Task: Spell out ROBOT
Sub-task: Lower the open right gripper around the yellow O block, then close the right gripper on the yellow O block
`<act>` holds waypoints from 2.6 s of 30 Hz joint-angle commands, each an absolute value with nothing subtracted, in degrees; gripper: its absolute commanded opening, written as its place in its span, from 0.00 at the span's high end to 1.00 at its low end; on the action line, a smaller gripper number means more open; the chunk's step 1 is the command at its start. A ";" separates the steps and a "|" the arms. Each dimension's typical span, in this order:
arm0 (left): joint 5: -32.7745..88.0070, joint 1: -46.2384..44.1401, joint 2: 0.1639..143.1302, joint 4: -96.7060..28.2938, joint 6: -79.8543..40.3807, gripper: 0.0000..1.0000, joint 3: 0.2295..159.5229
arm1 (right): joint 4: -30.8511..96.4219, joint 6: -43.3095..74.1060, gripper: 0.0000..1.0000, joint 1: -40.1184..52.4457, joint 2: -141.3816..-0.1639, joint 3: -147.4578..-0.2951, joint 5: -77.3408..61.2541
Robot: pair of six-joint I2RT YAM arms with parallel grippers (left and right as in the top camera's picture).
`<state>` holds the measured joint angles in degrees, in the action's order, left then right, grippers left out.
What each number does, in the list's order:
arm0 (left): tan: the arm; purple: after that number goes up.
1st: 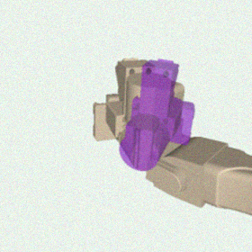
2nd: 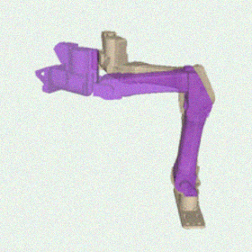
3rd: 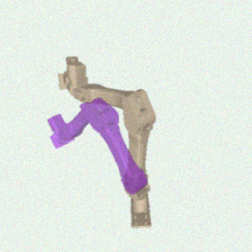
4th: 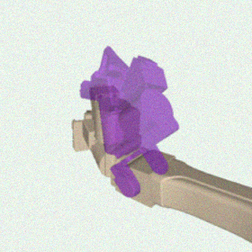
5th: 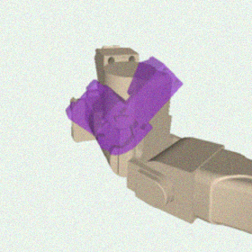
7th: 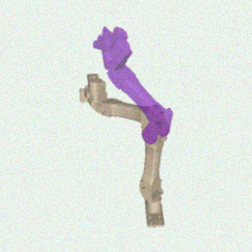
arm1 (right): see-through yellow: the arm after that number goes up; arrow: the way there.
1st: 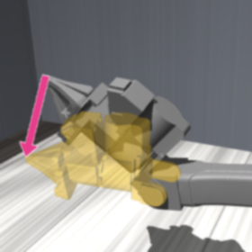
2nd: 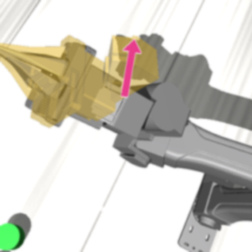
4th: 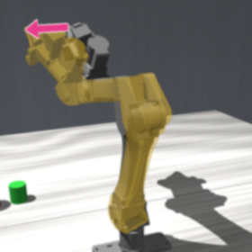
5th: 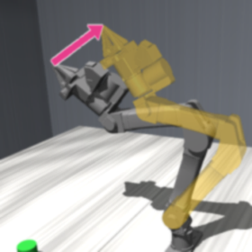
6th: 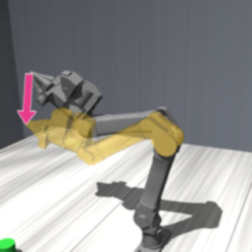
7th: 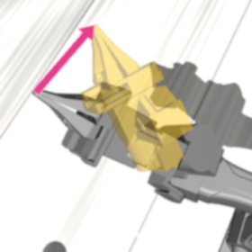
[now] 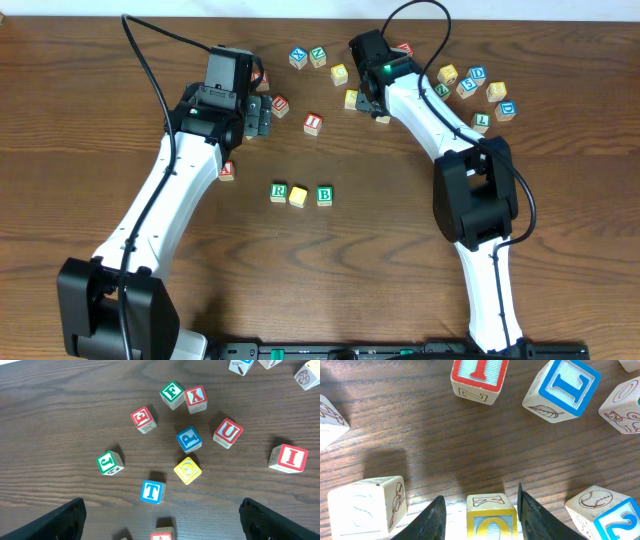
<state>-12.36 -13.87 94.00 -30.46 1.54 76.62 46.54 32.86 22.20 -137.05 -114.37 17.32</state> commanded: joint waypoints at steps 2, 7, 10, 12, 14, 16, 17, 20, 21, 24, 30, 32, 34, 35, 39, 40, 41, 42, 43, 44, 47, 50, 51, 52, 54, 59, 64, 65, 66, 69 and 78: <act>-13.08 -13.52 92.58 -30.65 1.91 0.04 77.67 | 46.81 33.82 0.58 22.06 -137.49 -115.35 17.65; -13.08 -13.52 92.58 -30.65 1.91 0.04 77.67 | 48.36 35.38 0.55 22.06 -137.49 -115.33 17.65; -13.08 -13.52 92.58 -30.65 1.91 0.04 77.67 | 48.53 35.57 0.56 22.06 -137.49 -115.33 17.65; -13.08 -13.52 92.58 -30.68 1.91 0.04 77.67 | 48.56 35.59 0.56 22.06 -137.49 -115.33 17.63; -13.08 -13.52 92.58 -30.65 1.91 0.04 77.67 | 48.90 35.81 0.57 22.06 -137.49 -115.33 17.63; -13.08 -13.52 92.58 -30.65 1.91 0.04 77.67 | 49.10 36.01 0.57 22.06 -137.49 -115.33 17.63; -13.08 -13.52 92.58 -30.65 1.89 0.04 77.67 | 49.25 36.25 0.57 22.09 -137.49 -115.33 17.63; -13.08 -13.52 92.60 -30.68 1.91 0.04 77.67 | 49.74 37.19 0.58 22.06 -137.49 -115.33 17.63; -13.08 -13.52 92.58 -30.65 1.91 0.04 77.67 | 49.93 37.36 0.58 22.09 -137.49 -115.33 17.63; -13.08 -13.52 92.58 -30.65 1.91 0.04 77.67 | 50.22 37.69 0.58 22.06 -137.49 -115.33 17.63; -13.08 -13.52 92.58 -30.68 1.91 0.04 77.67 | 50.33 38.59 0.62 22.13 -137.53 -115.31 17.63; -13.08 -13.52 92.58 -30.65 1.91 0.04 77.67 | 50.28 38.76 0.62 22.17 -137.56 -115.28 17.63; -13.08 -13.52 92.58 -30.65 1.91 0.04 77.67 | 50.17 38.76 0.61 22.17 -137.60 -115.28 17.63; -13.08 -13.52 92.58 -30.65 1.91 0.04 77.67 | 50.17 38.76 0.61 22.17 -137.60 -115.28 17.63; -13.08 -13.52 92.58 -30.65 1.91 0.04 77.67 | 50.15 38.74 0.58 22.20 -137.80 -115.26 17.63; -13.08 -13.52 92.58 -30.68 1.91 0.04 77.67 | 50.09 38.74 0.57 22.31 -137.93 -115.26 17.63; -13.08 -13.52 92.58 -30.65 1.91 0.04 77.67 | 49.98 38.74 0.58 22.41 -137.95 -115.26 17.63; -13.08 -13.52 92.58 -30.65 1.91 0.04 77.67 | 49.82 38.74 0.57 22.50 -137.97 -115.26 17.65; -13.08 -13.52 92.58 -30.65 1.91 0.04 77.67 | 49.58 38.70 0.57 22.50 -137.97 -115.26 17.65; -13.10 -13.52 92.58 -30.68 1.91 0.04 77.67 | 49.28 38.65 0.57 22.50 -137.97 -115.26 17.65; -13.08 -13.52 92.58 -30.65 1.91 0.04 77.67 | 49.32 38.72 0.57 22.50 -137.97 -115.26 17.63; -13.08 -13.52 92.58 -30.65 1.91 0.04 77.67 | 49.23 38.72 0.57 22.55 -137.97 -115.26 17.65; -13.08 -13.52 92.58 -30.65 1.91 0.04 77.67 | 49.23 38.72 0.57 22.55 -137.97 -115.26 17.65; -13.08 -13.52 92.58 -30.65 1.91 0.04 77.67 | 49.23 38.72 0.57 22.55 -137.97 -115.24 17.63; -13.08 -13.52 92.58 -30.68 1.91 0.04 77.67 | 49.12 38.72 0.57 22.55 -137.97 -115.15 17.65; -13.08 -13.52 92.58 -30.65 1.91 0.04 77.67 | 48.97 38.72 0.57 22.59 -137.97 -114.58 17.67; -13.08 -13.52 92.58 -30.65 1.91 0.04 77.67 | 48.73 38.72 0.57 22.72 -138.82 -114.52 18.04; -13.08 -13.52 92.58 -30.65 1.91 0.04 77.67 | 48.82 38.72 0.57 22.76 -139.00 -114.52 18.04; -13.08 -13.52 92.58 -30.68 1.91 0.04 77.67 | 48.82 38.72 0.57 22.83 -139.37 -114.52 18.04; -13.08 -13.52 92.58 -30.65 1.91 0.04 77.67 | 48.69 38.61 0.58 22.87 -139.55 -114.52 18.09; -13.08 -13.52 92.58 -30.68 1.91 0.04 77.67 | 48.14 38.48 0.62 22.94 -139.55 -114.52 18.06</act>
